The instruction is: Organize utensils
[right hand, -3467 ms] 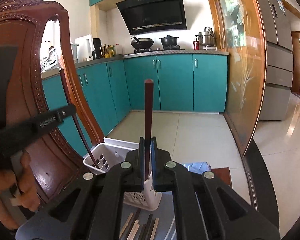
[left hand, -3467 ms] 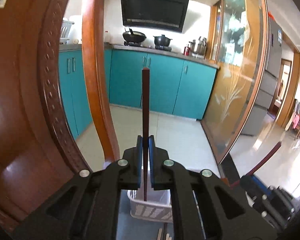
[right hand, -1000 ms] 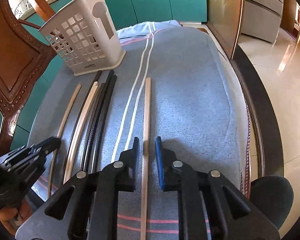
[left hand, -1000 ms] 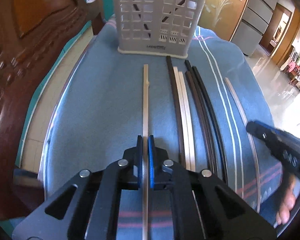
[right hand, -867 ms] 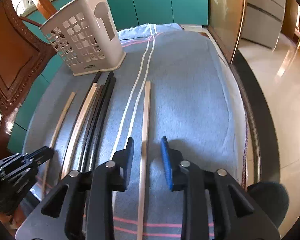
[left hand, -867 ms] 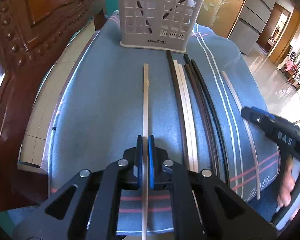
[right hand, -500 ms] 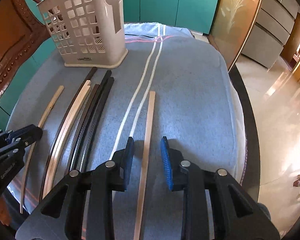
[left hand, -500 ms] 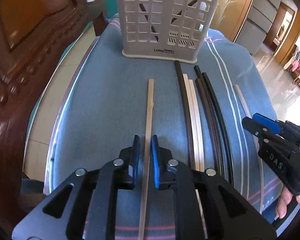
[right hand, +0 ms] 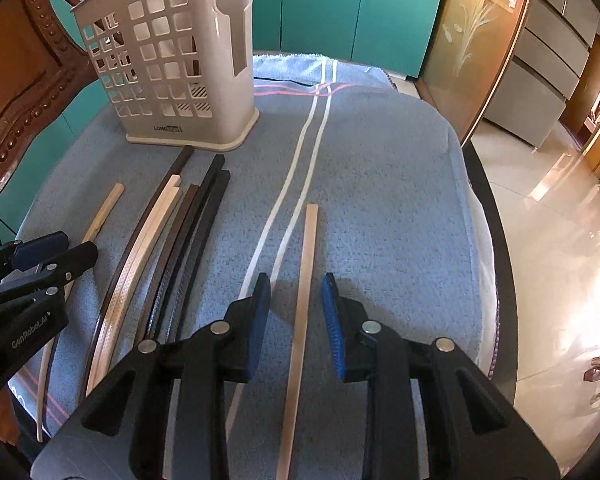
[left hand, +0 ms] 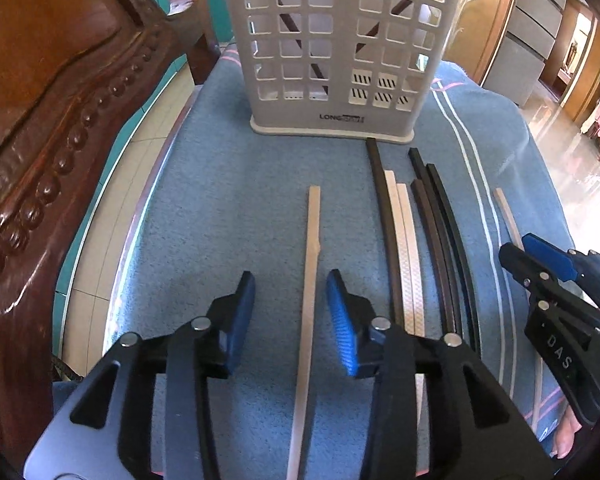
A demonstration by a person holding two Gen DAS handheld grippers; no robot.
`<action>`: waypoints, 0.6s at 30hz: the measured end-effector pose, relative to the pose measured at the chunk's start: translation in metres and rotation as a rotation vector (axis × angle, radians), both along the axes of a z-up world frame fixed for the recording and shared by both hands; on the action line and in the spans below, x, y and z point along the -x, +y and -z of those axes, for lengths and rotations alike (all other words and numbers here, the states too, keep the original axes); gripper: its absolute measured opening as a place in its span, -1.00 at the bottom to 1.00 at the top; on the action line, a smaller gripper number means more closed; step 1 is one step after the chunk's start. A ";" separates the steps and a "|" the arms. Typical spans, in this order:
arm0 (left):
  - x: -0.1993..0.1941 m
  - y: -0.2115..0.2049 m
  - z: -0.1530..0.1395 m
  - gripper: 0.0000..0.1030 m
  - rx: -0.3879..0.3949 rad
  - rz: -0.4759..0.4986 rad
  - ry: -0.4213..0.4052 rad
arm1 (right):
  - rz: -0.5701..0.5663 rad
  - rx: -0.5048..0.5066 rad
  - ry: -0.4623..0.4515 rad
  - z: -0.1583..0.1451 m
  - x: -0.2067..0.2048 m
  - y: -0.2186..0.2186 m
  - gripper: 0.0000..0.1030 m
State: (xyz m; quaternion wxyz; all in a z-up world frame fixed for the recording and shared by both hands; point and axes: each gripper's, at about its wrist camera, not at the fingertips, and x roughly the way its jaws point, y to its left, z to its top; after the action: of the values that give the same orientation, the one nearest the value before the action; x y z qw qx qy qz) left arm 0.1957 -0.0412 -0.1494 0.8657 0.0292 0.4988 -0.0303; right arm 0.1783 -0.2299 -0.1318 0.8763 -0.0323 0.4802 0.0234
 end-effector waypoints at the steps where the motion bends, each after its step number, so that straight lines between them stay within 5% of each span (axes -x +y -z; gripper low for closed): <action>1: 0.000 0.001 0.000 -0.21 0.000 -0.002 -0.005 | -0.001 -0.002 -0.003 0.000 0.002 0.000 -0.45; 18: 0.011 0.002 0.003 -0.19 0.000 0.006 -0.024 | -0.011 -0.002 -0.009 -0.001 0.009 -0.003 -0.43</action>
State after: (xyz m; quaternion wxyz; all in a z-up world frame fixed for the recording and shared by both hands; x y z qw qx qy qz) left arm 0.1852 -0.0394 -0.1522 0.8716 0.0308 0.4882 -0.0324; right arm 0.1694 -0.2327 -0.1303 0.8782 -0.0341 0.4761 0.0288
